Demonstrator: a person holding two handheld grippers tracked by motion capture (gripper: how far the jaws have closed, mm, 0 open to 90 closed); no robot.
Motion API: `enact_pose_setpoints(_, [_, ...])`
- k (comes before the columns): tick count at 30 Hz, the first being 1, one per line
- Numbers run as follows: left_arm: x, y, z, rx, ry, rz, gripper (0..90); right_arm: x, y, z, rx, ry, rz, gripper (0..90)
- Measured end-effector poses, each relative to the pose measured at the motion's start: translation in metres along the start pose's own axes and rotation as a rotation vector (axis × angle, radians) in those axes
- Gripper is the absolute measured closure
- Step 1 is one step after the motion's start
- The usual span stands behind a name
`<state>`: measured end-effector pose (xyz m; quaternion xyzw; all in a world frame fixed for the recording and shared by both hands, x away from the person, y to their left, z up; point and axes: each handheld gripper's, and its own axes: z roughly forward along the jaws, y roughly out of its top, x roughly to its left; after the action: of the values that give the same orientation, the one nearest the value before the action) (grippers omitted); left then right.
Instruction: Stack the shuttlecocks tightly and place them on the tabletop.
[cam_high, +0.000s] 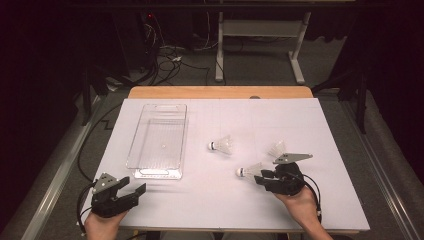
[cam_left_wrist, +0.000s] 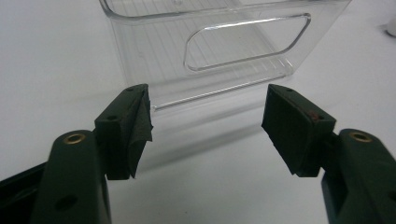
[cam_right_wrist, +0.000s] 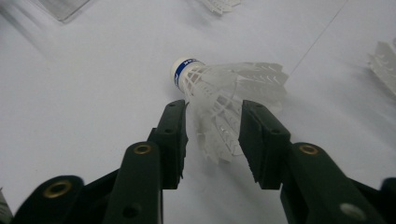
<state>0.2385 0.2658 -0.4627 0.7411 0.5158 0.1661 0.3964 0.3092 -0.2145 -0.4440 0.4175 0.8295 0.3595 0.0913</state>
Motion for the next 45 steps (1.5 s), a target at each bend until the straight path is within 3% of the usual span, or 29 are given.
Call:
enact_pose_setpoints(6, [0.001,0.0,0.001,0.005,-0.006,0.001,33.3,0.002,0.007,0.013,0.035,0.007,-0.016,72.4])
enact_pose_setpoints(19, [0.001,0.0,0.001,0.005,-0.013,0.005,33.3,0.004,0.013,0.019,0.025,0.029,-0.038,88.7])
enact_pose_setpoints(45, [0.0,0.0,0.001,0.007,-0.002,0.006,33.4,0.0,0.022,0.016,-0.013,0.057,-0.038,89.8])
